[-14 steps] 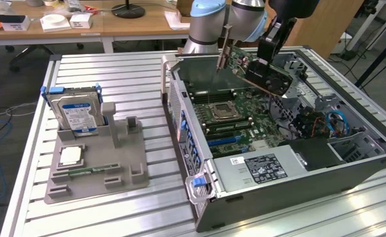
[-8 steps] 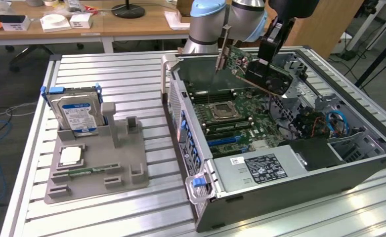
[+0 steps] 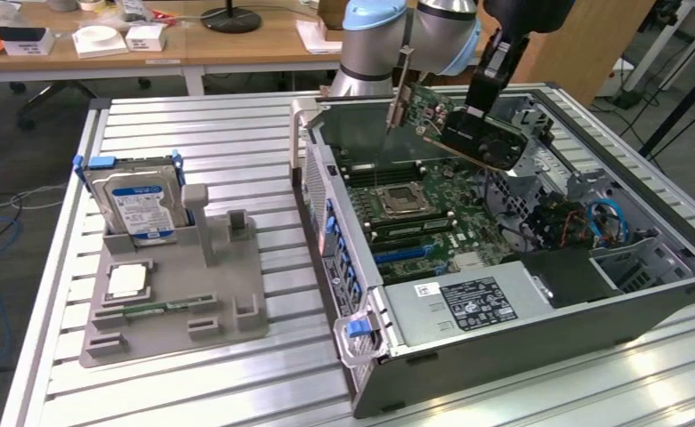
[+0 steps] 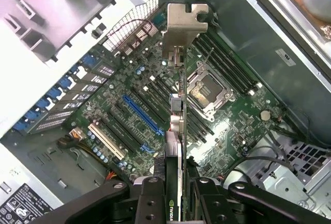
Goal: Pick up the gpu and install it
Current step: 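Insert the gpu into the slot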
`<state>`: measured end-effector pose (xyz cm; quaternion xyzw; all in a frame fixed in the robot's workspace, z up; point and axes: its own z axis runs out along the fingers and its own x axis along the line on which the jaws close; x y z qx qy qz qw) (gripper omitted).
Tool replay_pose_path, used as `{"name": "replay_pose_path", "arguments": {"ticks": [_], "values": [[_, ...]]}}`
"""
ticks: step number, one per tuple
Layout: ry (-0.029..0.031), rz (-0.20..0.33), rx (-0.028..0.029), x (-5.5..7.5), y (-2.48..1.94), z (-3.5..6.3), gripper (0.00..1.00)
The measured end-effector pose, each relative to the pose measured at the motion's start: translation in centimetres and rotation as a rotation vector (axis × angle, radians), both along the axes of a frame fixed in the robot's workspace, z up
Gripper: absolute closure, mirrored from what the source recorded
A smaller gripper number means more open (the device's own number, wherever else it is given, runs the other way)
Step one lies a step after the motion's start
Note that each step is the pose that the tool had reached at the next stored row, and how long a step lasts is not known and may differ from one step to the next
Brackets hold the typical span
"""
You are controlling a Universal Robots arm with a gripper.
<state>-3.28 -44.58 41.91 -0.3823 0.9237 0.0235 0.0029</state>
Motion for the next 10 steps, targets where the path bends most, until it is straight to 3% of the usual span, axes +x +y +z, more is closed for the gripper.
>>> {"name": "replay_pose_path", "arguments": {"ticks": [10], "values": [[0.0000, 0.062, 0.0000, 0.00, 0.00, 0.00, 0.74]]}}
